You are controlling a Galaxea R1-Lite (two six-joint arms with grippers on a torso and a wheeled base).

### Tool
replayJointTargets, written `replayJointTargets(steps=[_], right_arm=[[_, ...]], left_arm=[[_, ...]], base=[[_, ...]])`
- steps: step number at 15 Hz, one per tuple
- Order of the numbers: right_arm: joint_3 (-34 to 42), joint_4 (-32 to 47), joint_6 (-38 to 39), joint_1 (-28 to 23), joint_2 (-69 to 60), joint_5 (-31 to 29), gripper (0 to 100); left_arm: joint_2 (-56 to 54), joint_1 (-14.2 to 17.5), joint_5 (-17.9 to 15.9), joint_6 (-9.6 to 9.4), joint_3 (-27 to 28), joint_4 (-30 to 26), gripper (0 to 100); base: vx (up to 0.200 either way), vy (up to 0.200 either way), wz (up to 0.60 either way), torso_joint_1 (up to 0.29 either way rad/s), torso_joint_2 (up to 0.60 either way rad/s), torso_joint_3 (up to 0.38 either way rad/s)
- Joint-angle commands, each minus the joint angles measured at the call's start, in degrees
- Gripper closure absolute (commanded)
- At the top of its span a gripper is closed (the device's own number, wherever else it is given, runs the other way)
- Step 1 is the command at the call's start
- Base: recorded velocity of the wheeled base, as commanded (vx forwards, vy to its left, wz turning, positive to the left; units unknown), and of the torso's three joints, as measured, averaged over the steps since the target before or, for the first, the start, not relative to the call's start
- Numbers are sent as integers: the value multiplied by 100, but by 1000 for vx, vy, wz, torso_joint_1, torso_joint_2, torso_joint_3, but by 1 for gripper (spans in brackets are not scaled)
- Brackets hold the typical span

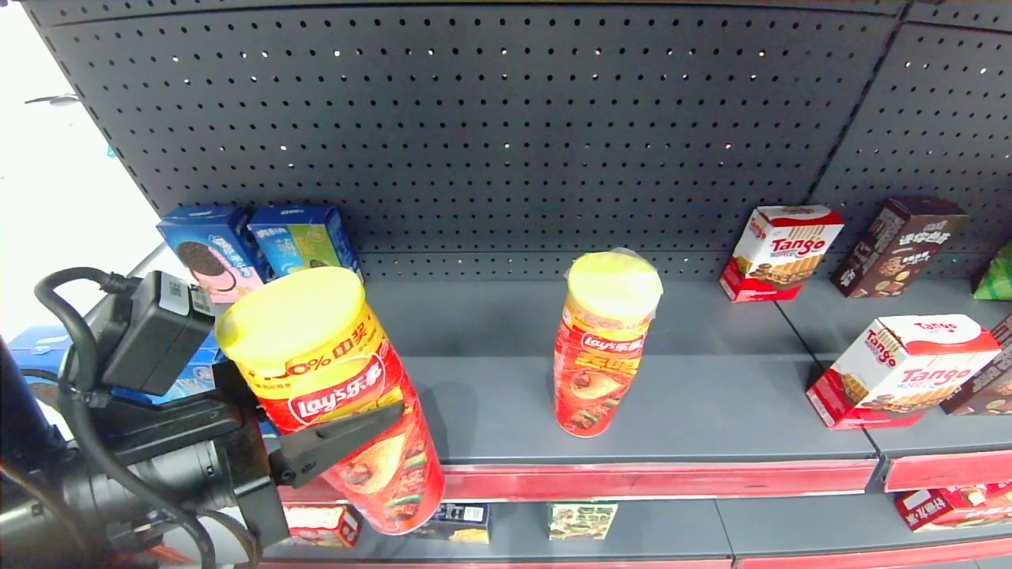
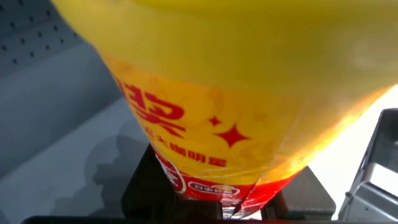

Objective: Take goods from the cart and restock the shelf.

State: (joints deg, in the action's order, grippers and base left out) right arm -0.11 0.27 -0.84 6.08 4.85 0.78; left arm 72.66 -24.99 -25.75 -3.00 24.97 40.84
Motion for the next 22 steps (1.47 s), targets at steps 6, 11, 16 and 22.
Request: replayJointTargets(steps=[6, 11, 16, 22], right_arm=[[2, 0, -4, -2, 51, 1, 0], [2, 0, -4, -2, 51, 10, 0], [2, 0, -4, -2, 51, 10, 0], [2, 0, -4, -2, 51, 10, 0]], left_arm=[[1251, 38, 26, -122, 1863, -15, 100], [2464, 803, -721, -746, 2663, -41, 100], [3589, 750, -1213, -764, 4025, -94, 100], [4090, 451, -1222, -992, 5932, -2344, 100]], base=[[0, 0, 0, 0, 0, 0], [0, 0, 0, 0, 0, 0], [0, 0, 0, 0, 0, 0], [0, 0, 0, 0, 0, 0]])
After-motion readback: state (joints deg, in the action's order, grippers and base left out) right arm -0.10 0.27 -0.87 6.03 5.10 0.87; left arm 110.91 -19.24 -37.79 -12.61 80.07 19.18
